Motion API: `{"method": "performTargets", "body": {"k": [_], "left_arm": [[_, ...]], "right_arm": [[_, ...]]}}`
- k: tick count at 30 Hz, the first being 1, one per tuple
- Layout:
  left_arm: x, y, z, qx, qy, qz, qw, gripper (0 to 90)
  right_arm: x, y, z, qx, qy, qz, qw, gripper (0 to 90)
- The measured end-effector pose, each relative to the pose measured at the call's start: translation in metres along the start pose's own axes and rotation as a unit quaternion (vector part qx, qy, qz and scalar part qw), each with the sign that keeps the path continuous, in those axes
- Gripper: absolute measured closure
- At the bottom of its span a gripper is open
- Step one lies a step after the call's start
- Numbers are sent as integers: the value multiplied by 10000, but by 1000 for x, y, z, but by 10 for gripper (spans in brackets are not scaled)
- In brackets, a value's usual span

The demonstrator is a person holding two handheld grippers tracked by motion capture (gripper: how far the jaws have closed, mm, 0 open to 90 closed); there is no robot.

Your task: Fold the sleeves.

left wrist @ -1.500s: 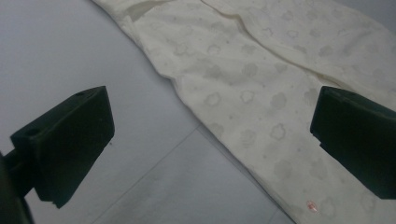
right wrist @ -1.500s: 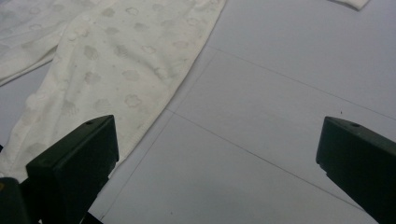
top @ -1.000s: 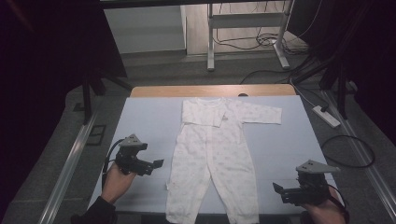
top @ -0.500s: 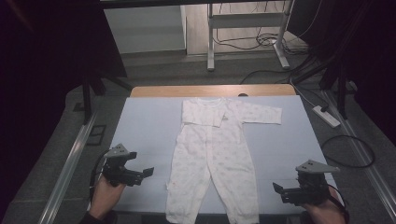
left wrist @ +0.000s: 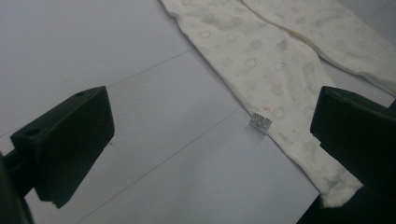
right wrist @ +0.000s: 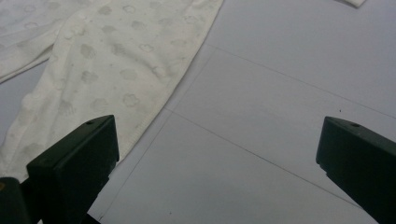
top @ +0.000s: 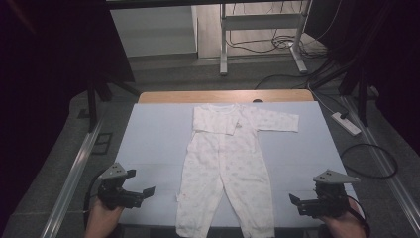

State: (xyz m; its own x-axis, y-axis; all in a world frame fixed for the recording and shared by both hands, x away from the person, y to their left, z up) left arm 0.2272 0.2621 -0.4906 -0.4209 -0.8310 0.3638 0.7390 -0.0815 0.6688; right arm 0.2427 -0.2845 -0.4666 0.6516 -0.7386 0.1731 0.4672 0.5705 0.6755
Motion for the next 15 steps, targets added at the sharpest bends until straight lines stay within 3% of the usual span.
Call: {"method": "performTargets", "body": {"k": [15], "left_arm": [[2,-12,13,28,227,5,9997,0]], "right_arm": [[3,-1,0,-52,-128,-186,9997,0]]}}
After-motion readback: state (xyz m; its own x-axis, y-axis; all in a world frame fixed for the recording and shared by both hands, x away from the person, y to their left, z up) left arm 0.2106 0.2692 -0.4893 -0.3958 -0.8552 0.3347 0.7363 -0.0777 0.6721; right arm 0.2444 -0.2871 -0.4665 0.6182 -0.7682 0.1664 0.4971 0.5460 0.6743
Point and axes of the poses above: each handheld gripper's, and its own axes: z roughly backward along the jaws, y roughly out of its top, x roughly to its right, the point moved 2 cm from there along -z, roughly forward along the jaws, and after that the axes turned 14 degrees about z, right-handed, at the moved point
